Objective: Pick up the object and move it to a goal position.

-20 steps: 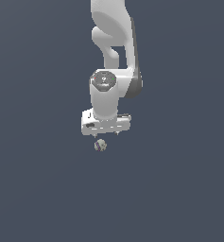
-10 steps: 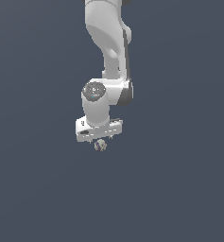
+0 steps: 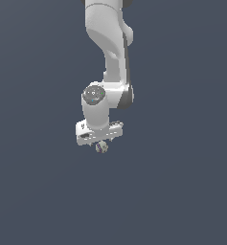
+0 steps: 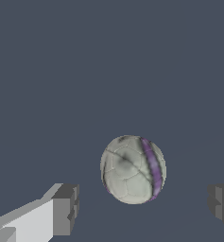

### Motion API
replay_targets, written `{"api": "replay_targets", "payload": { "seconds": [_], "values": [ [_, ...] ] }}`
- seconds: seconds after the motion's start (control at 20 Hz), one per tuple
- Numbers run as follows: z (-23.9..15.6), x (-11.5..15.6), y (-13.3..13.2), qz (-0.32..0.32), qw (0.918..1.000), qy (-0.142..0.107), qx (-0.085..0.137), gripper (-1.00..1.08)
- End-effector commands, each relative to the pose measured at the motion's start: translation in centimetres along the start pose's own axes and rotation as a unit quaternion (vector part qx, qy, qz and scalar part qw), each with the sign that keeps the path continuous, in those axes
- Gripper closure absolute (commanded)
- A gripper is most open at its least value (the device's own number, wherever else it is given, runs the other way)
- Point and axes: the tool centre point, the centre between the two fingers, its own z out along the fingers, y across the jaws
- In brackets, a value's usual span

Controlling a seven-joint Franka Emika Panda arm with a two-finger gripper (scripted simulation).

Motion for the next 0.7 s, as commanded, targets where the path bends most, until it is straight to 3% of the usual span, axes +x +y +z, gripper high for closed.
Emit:
{"api": "replay_targets", "payload": {
  "seconds": [0.0,0.6,0.65],
  "values": [
    [0.7,0.0,0.0,0.0,1.0,0.0,0.0,-0.92],
    [4.8,0.0,0.0,-0.002,1.0,0.0,0.0,-0.92],
    [4.8,0.0,0.0,-0.002,1.0,0.0,0.0,1.08]
  ]
}}
